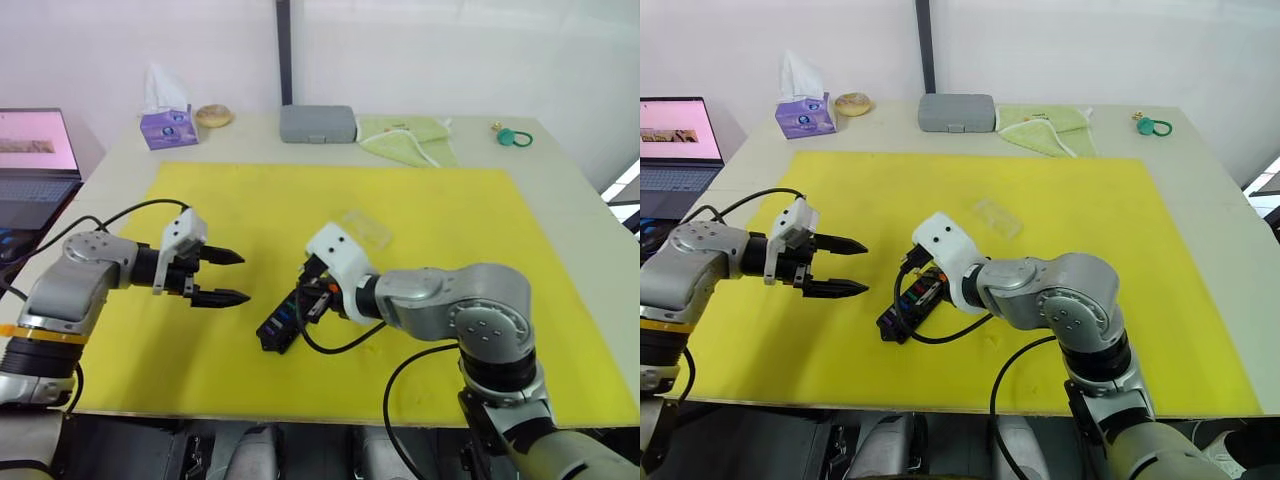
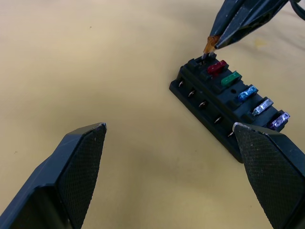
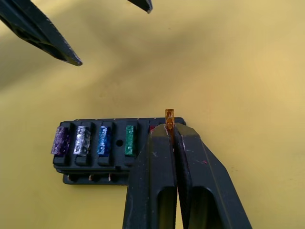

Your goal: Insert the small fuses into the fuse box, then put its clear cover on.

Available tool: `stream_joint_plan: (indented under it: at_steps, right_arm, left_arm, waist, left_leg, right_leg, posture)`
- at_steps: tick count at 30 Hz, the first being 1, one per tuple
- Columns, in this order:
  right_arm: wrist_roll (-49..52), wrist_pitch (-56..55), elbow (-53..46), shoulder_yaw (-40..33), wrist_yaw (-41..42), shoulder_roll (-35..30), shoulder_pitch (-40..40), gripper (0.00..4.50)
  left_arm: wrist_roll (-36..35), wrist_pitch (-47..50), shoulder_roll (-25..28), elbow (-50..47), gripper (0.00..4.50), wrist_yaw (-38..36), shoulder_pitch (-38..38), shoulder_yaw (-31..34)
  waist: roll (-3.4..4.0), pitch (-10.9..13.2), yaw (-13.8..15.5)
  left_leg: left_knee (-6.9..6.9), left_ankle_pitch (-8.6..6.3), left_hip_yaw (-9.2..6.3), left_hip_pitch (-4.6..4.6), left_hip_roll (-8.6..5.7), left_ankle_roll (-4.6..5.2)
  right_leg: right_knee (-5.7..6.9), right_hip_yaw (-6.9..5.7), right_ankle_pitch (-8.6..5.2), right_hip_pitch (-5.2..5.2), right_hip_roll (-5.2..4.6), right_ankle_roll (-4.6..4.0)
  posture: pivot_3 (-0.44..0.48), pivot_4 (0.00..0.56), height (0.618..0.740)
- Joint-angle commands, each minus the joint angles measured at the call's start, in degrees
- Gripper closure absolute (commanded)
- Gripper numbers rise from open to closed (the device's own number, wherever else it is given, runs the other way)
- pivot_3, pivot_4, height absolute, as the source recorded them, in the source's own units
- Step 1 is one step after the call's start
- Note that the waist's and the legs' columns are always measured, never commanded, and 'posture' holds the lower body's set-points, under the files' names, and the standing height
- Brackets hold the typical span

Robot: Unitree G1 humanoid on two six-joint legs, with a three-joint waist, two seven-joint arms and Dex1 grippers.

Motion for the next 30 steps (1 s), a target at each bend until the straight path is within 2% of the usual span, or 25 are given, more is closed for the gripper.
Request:
stream_joint_plan:
  at_steps: [1, 30]
  right_arm:
    - [2.8, 0.4, -0.1, -1.1, -1.5, -0.7, 0.2, 4.49]
    - [4.9, 0.4, 1.4, 0.4, -6.2, -1.3, -1.5, 4.49]
  left_arm:
    - [0.1, -0.5, 0.5, -0.2, 0.00, -0.2, -1.3, 0.5]
    - [-0.7, 0.2, -0.3, -0.6, 0.00, 0.2, -1.0, 0.5]
  waist:
    - [0.00, 0.0, 0.0]
    - [0.00, 0.0, 0.0]
  left_leg:
    - [0.00, 0.00, 0.00, 0.00, 0.00, 0.00]
    - [0.00, 0.00, 0.00, 0.00, 0.01, 0.00]
  right_leg:
    - [0.00, 0.00, 0.00, 0.00, 0.00, 0.00]
    - [-0.01, 0.00, 0.00, 0.00, 0.00, 0.00]
  posture:
    - [0.000, 0.150, 0.737]
    - [0.000, 0.150, 0.737]
